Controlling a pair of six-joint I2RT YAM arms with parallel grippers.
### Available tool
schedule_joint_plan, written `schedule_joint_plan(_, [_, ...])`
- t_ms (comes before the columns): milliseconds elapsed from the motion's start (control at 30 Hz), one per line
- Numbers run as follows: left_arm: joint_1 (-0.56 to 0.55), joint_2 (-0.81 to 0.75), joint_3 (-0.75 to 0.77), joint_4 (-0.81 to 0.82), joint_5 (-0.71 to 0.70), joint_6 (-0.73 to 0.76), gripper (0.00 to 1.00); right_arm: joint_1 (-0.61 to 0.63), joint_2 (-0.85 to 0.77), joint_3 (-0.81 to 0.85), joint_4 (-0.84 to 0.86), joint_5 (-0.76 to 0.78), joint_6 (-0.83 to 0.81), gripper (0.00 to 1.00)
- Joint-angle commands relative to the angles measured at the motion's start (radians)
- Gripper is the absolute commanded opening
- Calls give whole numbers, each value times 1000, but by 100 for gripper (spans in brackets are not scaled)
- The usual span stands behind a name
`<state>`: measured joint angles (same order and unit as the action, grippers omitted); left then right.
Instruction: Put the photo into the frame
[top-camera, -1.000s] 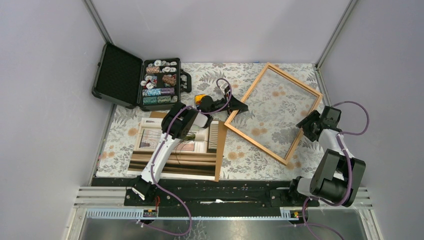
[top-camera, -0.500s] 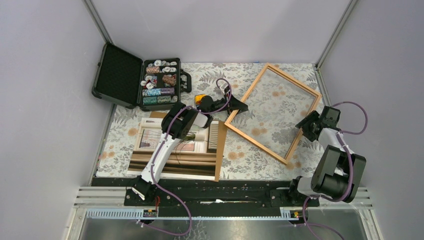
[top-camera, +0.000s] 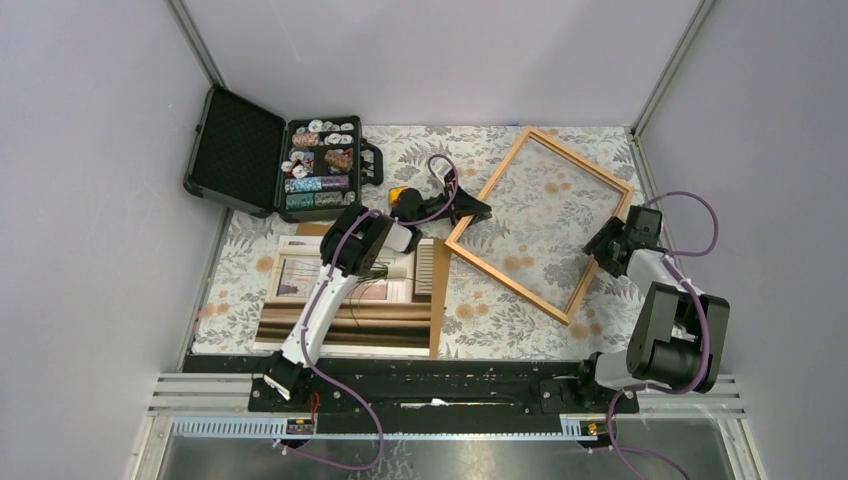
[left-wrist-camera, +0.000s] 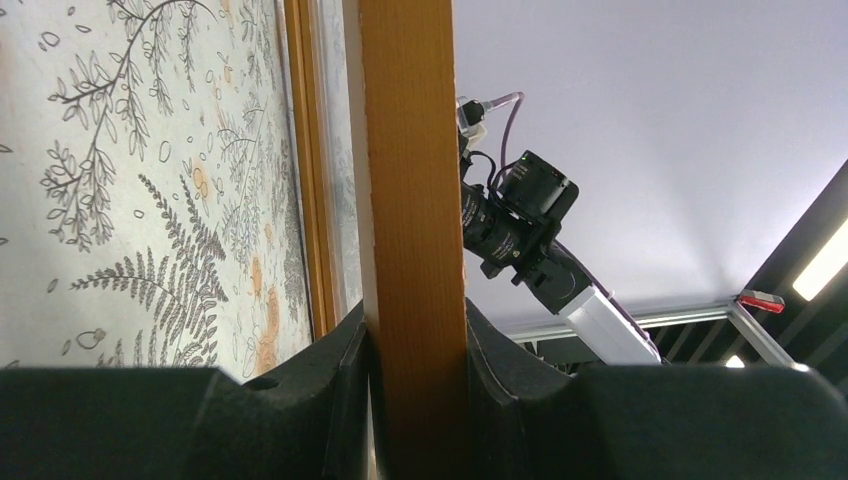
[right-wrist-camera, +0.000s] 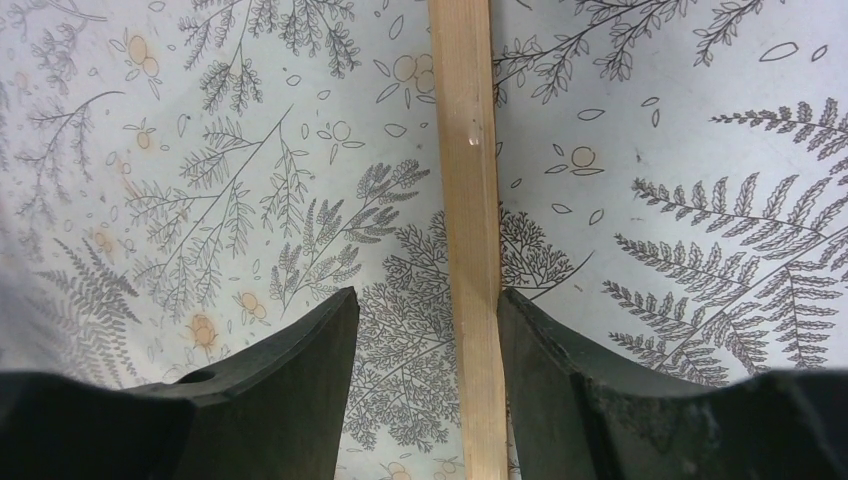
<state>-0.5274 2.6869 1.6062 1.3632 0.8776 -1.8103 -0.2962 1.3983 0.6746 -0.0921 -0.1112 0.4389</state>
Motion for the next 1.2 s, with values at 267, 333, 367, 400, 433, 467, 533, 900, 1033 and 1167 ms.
schedule_joint_plan(267, [-29, 60, 55, 165, -8, 26, 27, 135, 22, 65, -31, -52, -3, 59])
schedule_joint_plan(333, [-29, 60, 55, 163, -8, 26, 27, 146, 34, 74, -33, -45, -2, 59])
schedule_joint_plan(367, [-29, 60, 55, 162, -7, 26, 27, 154, 40, 81, -38, -33, -3, 59])
schedule_joint_plan(400, [-31, 60, 55, 161, -6, 27, 27, 163, 45, 90, -48, -17, -5, 59])
schedule_joint_plan(433, [-31, 60, 55, 158, -6, 28, 27, 173, 50, 97, -56, -3, -9, 59])
schedule_joint_plan(467, [-32, 60, 55, 157, -6, 28, 27, 178, 56, 102, -62, 2, -11, 59])
schedule_joint_plan(533, [-35, 60, 56, 155, -6, 28, 27, 183, 69, 109, -63, 0, -14, 59])
schedule_joint_plan(900, [-64, 34, 42, 81, -1, 88, 28, 248, 72, 135, -16, -29, -40, 60])
schedule_joint_plan(1033, [-72, 16, 27, 39, -4, 128, 28, 250, 26, 125, 5, -44, -17, 60])
schedule_joint_plan(1167, [-77, -21, -5, -4, -16, 192, 29, 250, 35, 164, -60, -1, 19, 60])
